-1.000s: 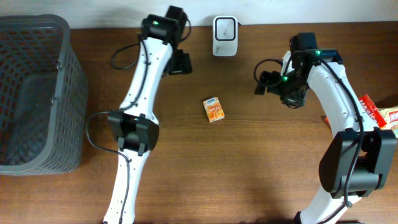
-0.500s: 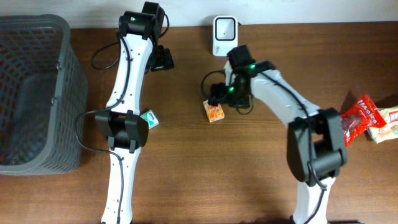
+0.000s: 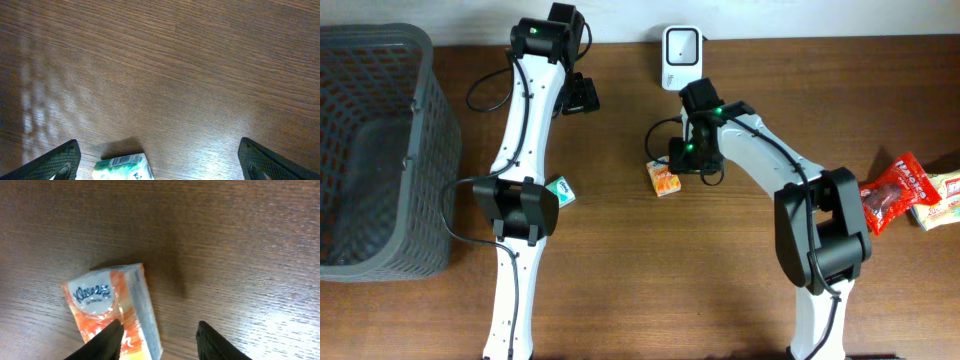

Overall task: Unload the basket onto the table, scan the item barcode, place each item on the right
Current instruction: 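Reach the right gripper down to the orange pack and grasp it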

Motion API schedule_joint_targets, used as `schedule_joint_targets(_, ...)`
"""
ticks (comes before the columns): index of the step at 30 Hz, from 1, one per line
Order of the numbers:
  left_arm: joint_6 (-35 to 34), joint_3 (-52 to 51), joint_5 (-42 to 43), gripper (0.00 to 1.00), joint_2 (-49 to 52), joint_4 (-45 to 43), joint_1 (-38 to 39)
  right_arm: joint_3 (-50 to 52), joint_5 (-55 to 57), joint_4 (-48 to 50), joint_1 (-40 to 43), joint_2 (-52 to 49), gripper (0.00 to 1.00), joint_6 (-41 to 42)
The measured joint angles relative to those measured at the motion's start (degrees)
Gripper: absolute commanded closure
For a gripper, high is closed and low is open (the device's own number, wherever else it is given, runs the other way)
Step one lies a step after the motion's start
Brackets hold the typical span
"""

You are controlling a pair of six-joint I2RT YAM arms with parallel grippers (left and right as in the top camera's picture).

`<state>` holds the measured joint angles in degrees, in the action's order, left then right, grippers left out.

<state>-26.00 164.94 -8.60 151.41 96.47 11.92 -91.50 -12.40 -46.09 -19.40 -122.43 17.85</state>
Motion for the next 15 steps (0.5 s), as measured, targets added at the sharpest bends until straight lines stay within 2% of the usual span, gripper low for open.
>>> schedule_joint_targets(4,0.0,0.0,0.0,0.01,0.0,0.0,0.0,2.0,-1.9,2.2,0.3,-0.7,0.61,-0.1)
schedule_joint_targets(15,0.0,0.0,0.0,0.01,0.0,0.0,0.0,2.5,-7.2,2.5,0.2,-1.0,0.61,0.0)
